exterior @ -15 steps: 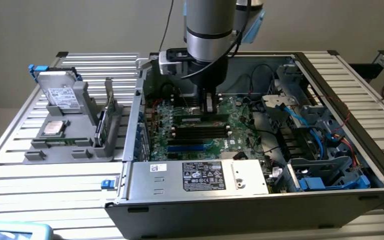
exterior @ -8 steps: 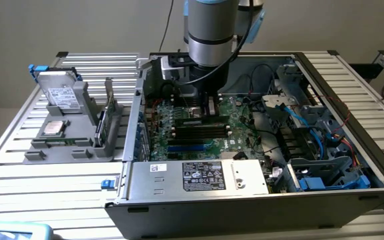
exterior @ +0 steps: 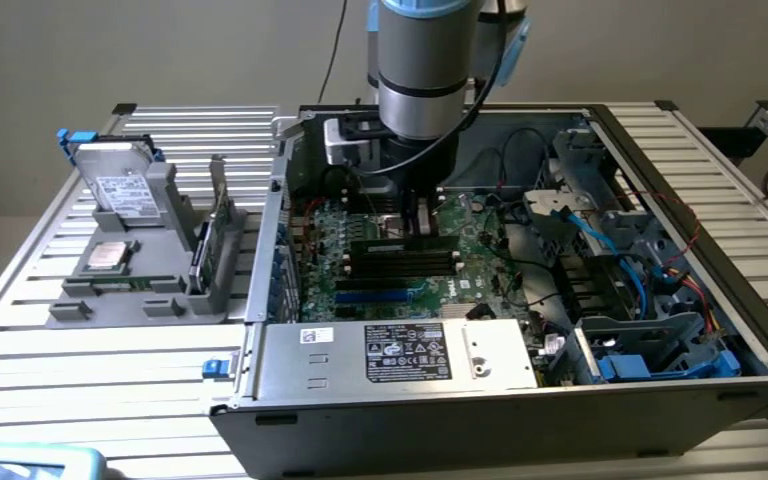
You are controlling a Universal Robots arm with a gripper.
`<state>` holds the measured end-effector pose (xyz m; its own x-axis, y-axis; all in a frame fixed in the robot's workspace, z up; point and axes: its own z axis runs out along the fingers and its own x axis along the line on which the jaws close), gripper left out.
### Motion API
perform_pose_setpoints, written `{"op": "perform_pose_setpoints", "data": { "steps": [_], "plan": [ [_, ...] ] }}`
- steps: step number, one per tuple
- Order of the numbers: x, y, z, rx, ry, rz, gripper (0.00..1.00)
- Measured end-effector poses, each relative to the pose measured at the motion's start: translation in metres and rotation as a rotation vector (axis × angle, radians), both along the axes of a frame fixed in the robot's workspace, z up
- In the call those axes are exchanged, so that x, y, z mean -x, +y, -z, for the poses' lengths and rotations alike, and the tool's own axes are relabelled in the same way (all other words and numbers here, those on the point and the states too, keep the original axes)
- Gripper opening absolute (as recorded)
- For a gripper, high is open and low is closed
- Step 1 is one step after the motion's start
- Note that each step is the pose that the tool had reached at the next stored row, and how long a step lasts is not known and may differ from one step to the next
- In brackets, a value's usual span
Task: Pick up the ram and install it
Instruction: 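Insert the ram into the slot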
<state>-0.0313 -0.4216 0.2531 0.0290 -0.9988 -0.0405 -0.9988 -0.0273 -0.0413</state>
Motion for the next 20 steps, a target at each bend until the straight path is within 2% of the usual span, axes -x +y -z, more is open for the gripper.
{"op": "perform_pose_setpoints", "data": {
  "steps": [6, 20],
  "plan": [
    [0.000, 0.0000, 0.0032, 0.0000, 0.0001, 0.053, 0.14],
    [0.000, 0.0000, 0.0183, 0.0000, 0.0003, 0.056, 0.14]
  ]
}}
